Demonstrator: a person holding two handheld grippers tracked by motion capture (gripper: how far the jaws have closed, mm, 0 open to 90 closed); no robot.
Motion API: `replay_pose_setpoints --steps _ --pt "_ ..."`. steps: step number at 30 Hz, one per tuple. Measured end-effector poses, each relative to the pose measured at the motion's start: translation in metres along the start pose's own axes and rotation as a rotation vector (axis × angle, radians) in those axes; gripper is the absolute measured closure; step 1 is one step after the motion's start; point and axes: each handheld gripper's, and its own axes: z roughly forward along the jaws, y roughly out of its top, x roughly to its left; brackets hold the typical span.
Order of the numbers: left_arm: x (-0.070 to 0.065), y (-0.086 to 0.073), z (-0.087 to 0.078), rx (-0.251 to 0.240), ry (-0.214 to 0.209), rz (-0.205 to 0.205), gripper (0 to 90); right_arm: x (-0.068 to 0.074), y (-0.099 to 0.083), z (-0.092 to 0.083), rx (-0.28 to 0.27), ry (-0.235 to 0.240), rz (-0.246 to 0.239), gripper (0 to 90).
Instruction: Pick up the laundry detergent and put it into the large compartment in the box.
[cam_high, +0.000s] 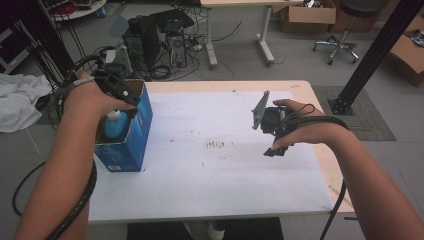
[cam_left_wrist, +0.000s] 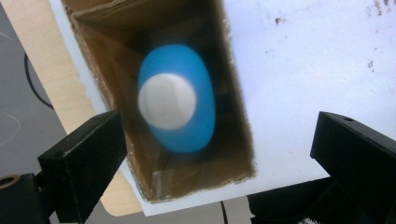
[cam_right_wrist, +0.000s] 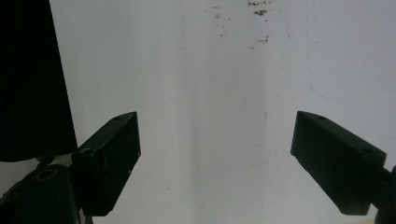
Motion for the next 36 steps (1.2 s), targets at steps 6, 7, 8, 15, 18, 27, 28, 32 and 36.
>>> replay_pose_setpoints --steps 6,7,8,15,18,27,28,32,36 --pt "-0.011 0.004 -0.006 -0.005 0.008 0.036 0.8 0.000 -0.002 -0.001 0.001 0.000 0.002 15.8" --pt "-0.013 0.005 -0.008 -0.009 0.008 0.044 0.1 0.000 -0.002 -0.001 0.002 0.000 0.002 15.8" --pt "-0.015 0.006 -0.009 -0.011 0.007 0.046 0.2 0.000 -0.002 -0.001 0.001 -0.001 0.002 15.8" --pt "-0.028 0.012 -0.020 -0.041 0.014 0.104 0.1 0.000 -0.004 -0.002 0.003 0.000 0.007 15.8" --pt "-0.037 0.015 -0.024 -0.063 0.001 0.162 0.1 -0.001 -0.006 -0.002 0.004 0.000 0.009 15.8" --pt "-0.076 0.026 -0.032 -0.090 -0.041 0.426 0.1 -0.004 -0.011 -0.003 0.007 0.006 0.026 15.8" --pt "-0.079 0.027 -0.032 -0.087 -0.046 0.454 0.1 -0.004 -0.011 -0.003 0.008 0.007 0.027 15.8" --pt "-0.096 0.031 -0.029 -0.083 -0.057 0.587 0.0 -0.006 -0.014 -0.004 0.013 0.008 0.039 15.8" --pt "-0.109 0.035 -0.025 -0.094 -0.065 0.690 0.1 -0.008 -0.016 -0.004 0.016 0.010 0.051 15.8"
